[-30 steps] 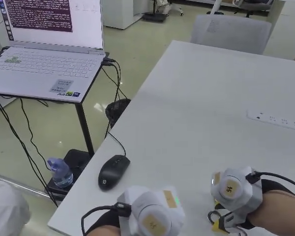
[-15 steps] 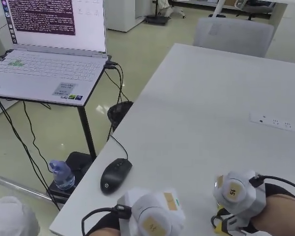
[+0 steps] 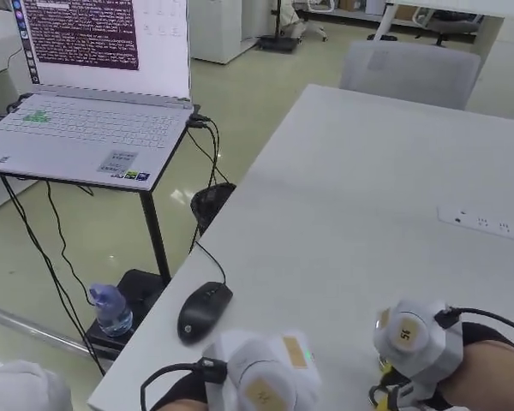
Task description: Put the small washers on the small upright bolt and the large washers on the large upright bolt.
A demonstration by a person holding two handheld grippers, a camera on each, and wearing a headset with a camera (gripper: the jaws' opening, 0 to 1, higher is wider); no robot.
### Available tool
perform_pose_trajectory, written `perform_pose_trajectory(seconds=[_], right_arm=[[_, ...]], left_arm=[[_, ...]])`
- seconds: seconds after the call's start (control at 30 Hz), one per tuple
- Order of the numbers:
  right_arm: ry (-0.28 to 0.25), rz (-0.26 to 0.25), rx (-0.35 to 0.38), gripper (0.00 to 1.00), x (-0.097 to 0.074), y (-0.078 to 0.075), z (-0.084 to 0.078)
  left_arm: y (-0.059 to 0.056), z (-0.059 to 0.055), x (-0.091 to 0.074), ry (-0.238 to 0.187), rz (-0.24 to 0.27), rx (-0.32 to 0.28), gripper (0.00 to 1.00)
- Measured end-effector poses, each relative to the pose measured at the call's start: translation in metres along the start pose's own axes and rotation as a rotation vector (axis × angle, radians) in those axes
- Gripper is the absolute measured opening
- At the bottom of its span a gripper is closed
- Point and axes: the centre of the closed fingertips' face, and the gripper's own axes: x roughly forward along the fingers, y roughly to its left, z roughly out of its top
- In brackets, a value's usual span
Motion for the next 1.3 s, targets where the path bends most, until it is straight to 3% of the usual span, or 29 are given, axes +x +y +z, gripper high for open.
perform_pose_trajectory(seconds=[0.33,0.47,0.67,1.07,1.3], right_arm=[[0.002,0.017,0.035,0.21,-0.011,0.000,-0.005],[0.014,0.014,0.030,0.22,-0.005,-0.001,-0.009],[-0.003,0.013,0.045,0.22,-0.010,0.001,-0.005],[0.024,0.008,0.041,0.22,-0.037,0.005,-0.013],[0.052,-0.012,0.061,0.22,-0.055,-0.003,-0.024]], left_arm=[[-0.001,-0.002,0.001,0.004,0.002,-0.004,0.76],[-0.004,-0.002,0.001,0.005,-0.003,-0.007,0.76],[-0.006,-0.005,0.001,0.012,-0.005,-0.006,0.75],[-0.007,-0.003,0.002,0.006,-0.010,-0.007,0.75],[-0.007,-0.001,0.003,0.004,-0.013,0.000,0.75]])
